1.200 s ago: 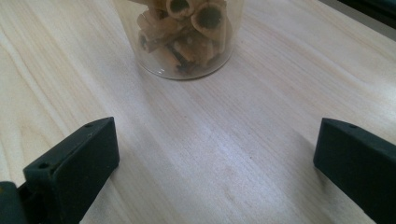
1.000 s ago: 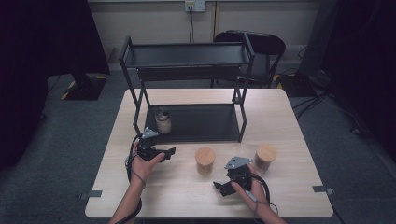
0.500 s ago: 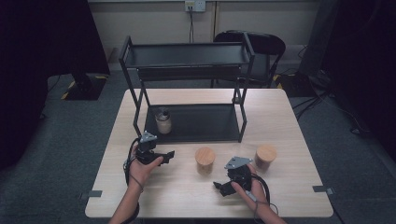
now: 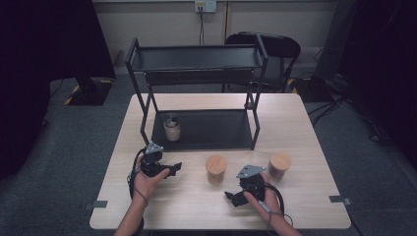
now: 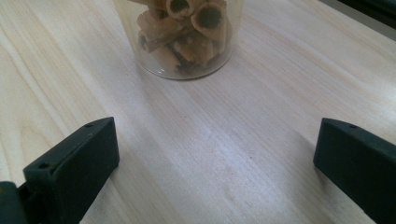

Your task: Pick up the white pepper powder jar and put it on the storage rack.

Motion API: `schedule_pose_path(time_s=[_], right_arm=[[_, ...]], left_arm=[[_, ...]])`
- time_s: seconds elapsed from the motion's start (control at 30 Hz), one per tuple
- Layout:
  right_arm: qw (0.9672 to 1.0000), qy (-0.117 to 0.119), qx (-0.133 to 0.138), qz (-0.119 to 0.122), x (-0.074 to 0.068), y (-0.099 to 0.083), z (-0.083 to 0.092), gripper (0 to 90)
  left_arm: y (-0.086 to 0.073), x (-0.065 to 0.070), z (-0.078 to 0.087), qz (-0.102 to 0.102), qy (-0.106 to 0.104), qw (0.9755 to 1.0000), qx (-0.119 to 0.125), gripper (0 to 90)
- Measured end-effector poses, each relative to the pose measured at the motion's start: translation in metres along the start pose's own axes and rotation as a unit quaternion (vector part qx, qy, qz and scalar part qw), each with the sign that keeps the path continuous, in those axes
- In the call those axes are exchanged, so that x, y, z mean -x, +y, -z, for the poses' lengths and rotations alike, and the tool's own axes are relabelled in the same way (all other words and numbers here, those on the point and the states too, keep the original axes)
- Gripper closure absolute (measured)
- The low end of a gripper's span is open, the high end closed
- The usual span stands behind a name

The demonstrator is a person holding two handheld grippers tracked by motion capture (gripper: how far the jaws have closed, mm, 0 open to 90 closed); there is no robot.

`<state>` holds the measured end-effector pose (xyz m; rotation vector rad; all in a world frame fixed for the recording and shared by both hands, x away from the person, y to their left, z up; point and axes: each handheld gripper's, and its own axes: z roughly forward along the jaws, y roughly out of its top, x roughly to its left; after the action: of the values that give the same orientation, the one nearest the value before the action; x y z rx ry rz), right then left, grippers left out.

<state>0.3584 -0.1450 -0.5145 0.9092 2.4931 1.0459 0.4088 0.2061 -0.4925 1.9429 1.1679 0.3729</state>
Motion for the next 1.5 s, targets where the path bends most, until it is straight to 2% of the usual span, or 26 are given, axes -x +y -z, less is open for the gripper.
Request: schedule_pose_path(time_s=[1.5], right_arm=[[1.0000, 0.000, 0.000, 0.000, 0.000, 0.000, 0.000, 0.0]], left_arm=[[-0.023, -0.004, 0.021, -0.015, 0.004, 0.9998, -0.011, 5.3]])
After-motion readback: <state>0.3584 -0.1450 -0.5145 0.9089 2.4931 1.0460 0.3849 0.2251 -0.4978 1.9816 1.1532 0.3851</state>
